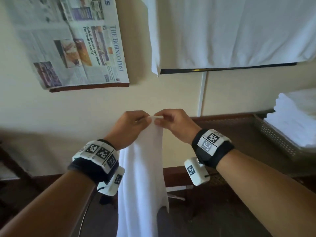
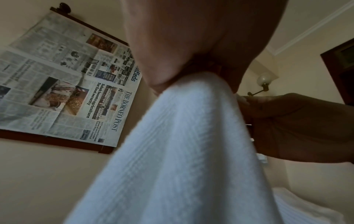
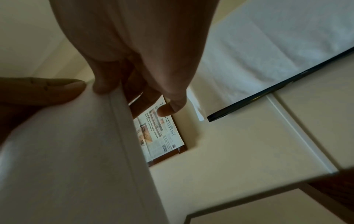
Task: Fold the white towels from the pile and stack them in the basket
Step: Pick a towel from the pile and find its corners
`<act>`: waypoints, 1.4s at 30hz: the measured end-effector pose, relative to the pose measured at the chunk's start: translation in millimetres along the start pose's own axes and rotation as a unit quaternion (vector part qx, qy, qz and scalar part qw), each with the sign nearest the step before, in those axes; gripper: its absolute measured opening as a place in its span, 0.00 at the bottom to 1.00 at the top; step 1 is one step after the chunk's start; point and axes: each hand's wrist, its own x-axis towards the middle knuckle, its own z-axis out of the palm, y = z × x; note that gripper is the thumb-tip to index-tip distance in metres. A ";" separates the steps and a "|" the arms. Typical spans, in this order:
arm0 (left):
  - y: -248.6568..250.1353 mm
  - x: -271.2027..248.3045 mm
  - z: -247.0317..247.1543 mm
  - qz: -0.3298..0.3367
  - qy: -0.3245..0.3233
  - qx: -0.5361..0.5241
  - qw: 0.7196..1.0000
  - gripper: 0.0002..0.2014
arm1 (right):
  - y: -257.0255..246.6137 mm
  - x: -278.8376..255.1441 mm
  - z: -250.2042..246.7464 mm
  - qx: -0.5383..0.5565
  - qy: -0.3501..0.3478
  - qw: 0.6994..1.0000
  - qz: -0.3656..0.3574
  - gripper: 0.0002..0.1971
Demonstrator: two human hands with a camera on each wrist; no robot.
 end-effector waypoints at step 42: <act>-126.5 -96.9 -68.9 -0.096 -0.020 -0.066 0.993 0.22 | -76.9 46.8 56.7 -0.320 0.043 0.944 -0.074 0.06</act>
